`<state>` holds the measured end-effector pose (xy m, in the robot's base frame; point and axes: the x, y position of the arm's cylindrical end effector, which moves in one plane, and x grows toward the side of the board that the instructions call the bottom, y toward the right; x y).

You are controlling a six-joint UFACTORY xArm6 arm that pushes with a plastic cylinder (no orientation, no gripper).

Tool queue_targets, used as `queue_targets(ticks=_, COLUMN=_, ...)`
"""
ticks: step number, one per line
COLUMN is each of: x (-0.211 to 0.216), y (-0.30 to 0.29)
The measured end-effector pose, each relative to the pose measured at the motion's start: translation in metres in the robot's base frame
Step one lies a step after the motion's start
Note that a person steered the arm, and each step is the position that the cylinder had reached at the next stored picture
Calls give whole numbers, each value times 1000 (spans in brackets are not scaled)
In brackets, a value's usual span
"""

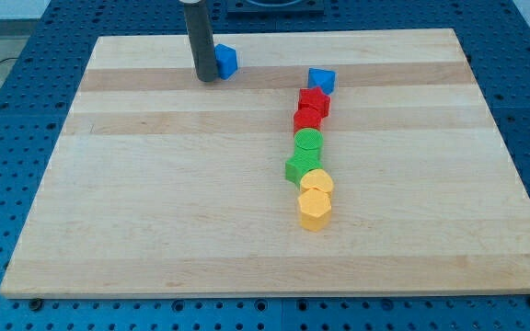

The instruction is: Slightly push the blue cube towards towards right

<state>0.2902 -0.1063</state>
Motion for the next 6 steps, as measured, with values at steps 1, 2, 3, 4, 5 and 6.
queue_targets(ticks=1, x=-1, y=1)
queue_targets(ticks=2, x=-1, y=-10)
queue_targets(ticks=3, x=-12, y=-31)
queue_targets(ticks=4, x=-34, y=-22)
queue_targets(ticks=5, x=-37, y=16)
queue_targets(ticks=6, x=-37, y=63)
